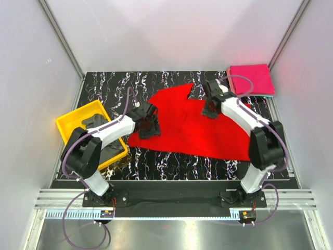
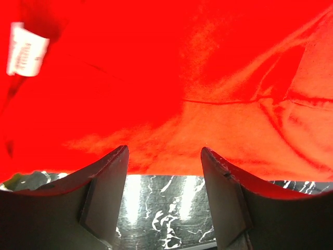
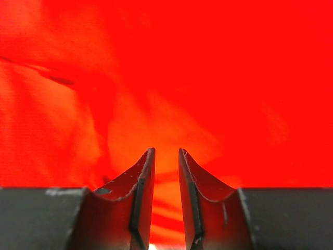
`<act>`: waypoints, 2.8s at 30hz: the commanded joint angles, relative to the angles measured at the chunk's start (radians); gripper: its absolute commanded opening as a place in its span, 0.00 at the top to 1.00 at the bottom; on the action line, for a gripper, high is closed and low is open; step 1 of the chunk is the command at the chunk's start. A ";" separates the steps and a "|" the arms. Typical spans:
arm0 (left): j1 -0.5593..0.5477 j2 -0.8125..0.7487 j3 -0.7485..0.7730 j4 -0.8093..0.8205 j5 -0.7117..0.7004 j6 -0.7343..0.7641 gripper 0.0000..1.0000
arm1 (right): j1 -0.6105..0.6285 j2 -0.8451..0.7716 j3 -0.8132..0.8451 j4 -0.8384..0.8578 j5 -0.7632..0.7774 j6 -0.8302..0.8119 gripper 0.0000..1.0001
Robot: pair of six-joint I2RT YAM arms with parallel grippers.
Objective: Fold and stack the t-shirts
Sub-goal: Fold the tshirt
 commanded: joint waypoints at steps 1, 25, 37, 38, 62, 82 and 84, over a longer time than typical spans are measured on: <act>0.012 -0.054 -0.035 0.001 -0.073 0.026 0.37 | -0.048 -0.149 -0.163 -0.136 0.084 0.134 0.69; 0.118 0.047 -0.085 -0.011 -0.162 -0.009 0.38 | -0.520 -0.367 -0.723 0.139 0.105 0.317 0.82; 0.128 -0.028 0.008 -0.158 -0.158 0.005 0.38 | -0.520 -0.534 -0.740 0.090 0.050 0.299 0.80; 0.126 -0.084 0.033 -0.164 -0.132 0.005 0.38 | -0.520 -0.580 -0.732 0.093 0.033 0.283 0.77; 0.398 0.579 0.902 0.150 0.421 0.338 0.38 | -0.669 -0.091 -0.146 0.294 -0.491 -0.328 0.34; 0.330 0.932 1.136 0.298 0.338 0.226 0.37 | -0.752 0.127 -0.008 0.291 -0.654 -0.306 0.28; 0.330 0.940 1.137 0.305 0.359 0.223 0.38 | -0.769 0.144 0.028 0.271 -0.613 -0.329 0.29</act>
